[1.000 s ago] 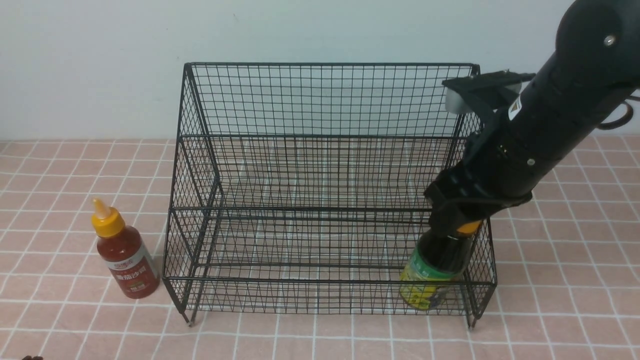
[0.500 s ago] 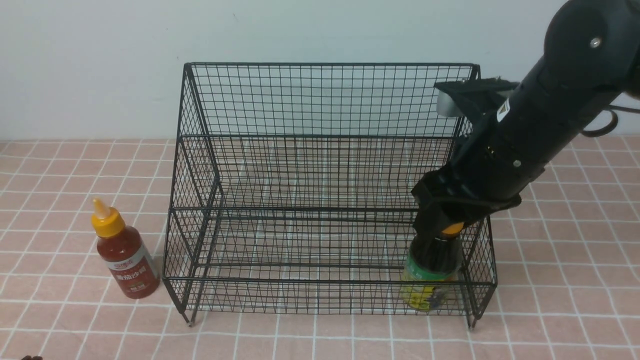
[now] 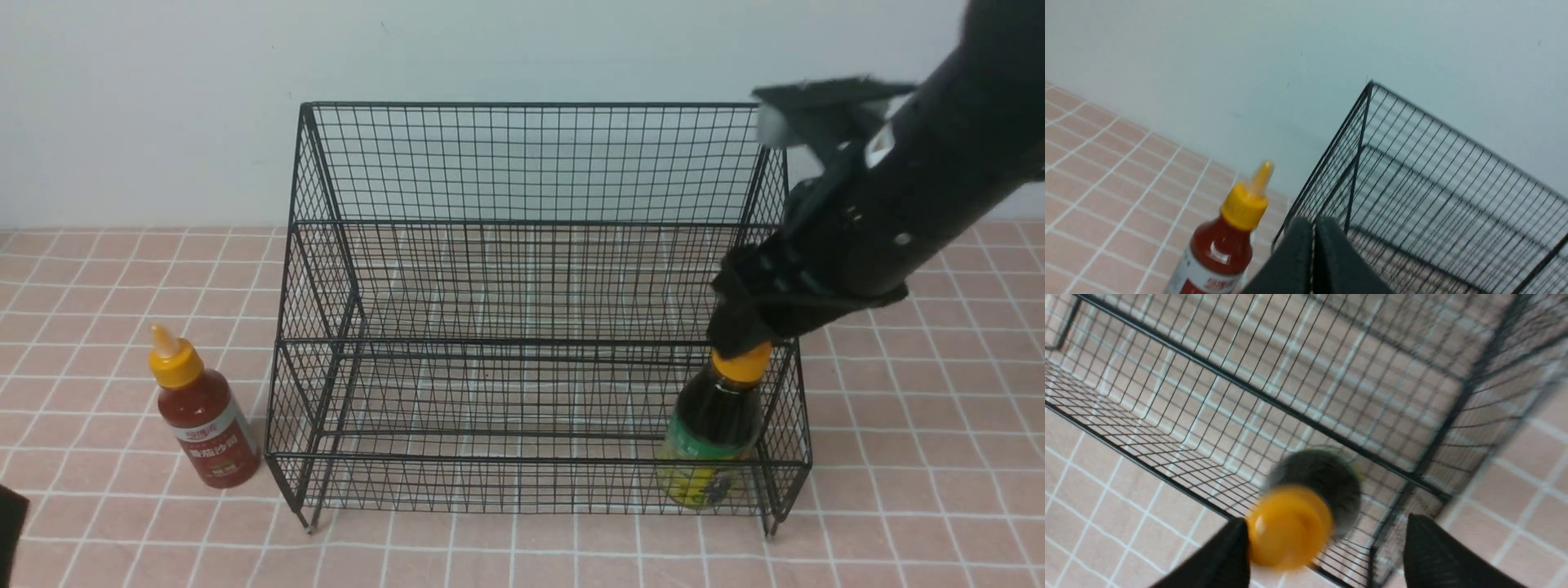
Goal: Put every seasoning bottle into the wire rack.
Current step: Use the right arm to put the condiment bottle back on the shelf, then use the left arm to grab the condiment bottle closest to it
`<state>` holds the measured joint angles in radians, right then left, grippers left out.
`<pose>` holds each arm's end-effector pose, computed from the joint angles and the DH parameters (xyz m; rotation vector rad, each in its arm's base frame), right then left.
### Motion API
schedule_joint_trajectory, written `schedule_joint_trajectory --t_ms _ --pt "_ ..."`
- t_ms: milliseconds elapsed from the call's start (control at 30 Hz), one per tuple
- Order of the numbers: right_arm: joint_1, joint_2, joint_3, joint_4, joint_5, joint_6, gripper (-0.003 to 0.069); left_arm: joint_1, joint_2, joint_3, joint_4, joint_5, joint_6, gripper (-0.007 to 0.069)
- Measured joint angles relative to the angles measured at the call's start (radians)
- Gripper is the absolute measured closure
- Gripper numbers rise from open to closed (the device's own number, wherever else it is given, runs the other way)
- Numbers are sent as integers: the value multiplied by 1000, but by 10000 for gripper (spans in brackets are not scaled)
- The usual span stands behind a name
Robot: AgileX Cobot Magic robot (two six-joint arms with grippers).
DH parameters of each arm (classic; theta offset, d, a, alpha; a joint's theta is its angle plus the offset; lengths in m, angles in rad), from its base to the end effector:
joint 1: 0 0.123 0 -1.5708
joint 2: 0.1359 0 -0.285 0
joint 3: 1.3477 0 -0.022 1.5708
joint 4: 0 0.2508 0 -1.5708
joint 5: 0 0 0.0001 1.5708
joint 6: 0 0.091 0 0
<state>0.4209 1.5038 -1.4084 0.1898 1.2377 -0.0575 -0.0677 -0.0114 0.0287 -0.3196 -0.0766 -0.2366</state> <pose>0.2668 0.1372 0.3425 -0.6268 2.7662 0.3491 0.0559 -0.0016 0.2107 -0.3687 1.3990 -0.4951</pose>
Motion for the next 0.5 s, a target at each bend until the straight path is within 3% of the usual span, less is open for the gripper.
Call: schedule_joint_trajectory --t_ms 100,233,333,500 --pt "0 -98 1 -56 5 -1 204 0 0 0 -7 -137 -1 631" --pt "0 -311 1 -135 14 18 237 0 16 -62 -9 -140 17 631" --pt "0 -440 1 -146 19 41 288 0 75 -155 -9 -26 55 631" --pt "0 -754 34 -145 10 68 519 0 373 -446 -5 416 171 631"
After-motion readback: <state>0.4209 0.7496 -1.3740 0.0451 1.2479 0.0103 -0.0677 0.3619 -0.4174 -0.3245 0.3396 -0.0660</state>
